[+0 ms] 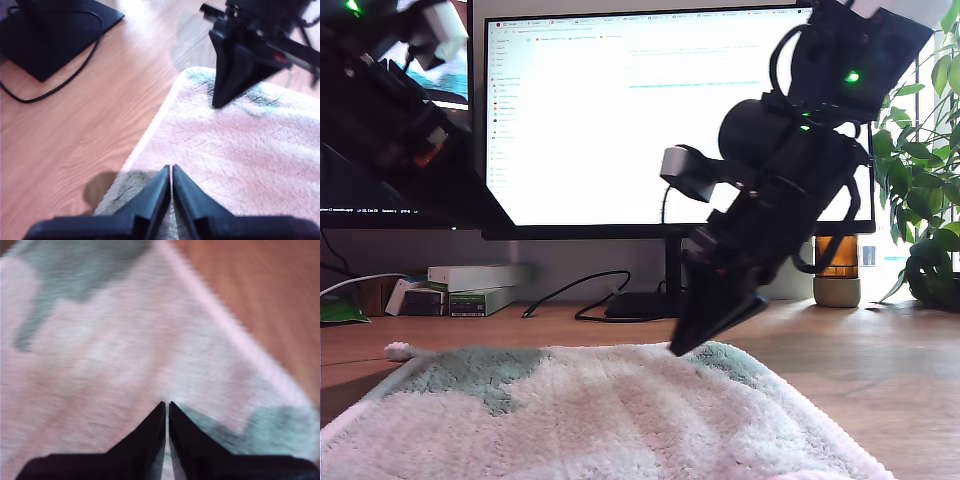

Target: Fold the tea towel to a neat square and place it to the right

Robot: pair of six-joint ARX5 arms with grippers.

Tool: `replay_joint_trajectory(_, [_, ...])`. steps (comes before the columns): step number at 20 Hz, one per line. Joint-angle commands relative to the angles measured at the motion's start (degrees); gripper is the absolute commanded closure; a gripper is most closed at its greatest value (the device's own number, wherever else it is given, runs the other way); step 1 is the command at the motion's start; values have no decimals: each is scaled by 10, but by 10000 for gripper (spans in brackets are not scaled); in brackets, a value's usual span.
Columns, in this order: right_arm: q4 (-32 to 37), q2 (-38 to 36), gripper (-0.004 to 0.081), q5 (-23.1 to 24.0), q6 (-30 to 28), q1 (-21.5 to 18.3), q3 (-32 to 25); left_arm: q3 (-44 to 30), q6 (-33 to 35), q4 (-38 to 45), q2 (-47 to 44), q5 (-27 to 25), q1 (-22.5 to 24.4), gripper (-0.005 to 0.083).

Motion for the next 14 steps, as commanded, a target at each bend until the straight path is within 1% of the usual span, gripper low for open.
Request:
replay_joint_trajectory(1, [3,3,781,9,3,-6,2,-5,-2,-4,-3,0,-1,797])
replay_joint_trajectory(7, [2,63,781,17,3,-4,1,-5,-15,-12,-17,0,-3,797])
replay_joint_trajectory(8, [2,71,781,30,5,-4,1,-5,-15,-15,-22,-1,-3,797])
replay_joint_trajectory(10, [6,78,781,78,14,-5,1,-5,-15,-19,-32,-1,-3,797])
replay_joint_trajectory(14, [7,78,781,124,27,-24,1,-5,-14,-33,-38,-9,-3,797])
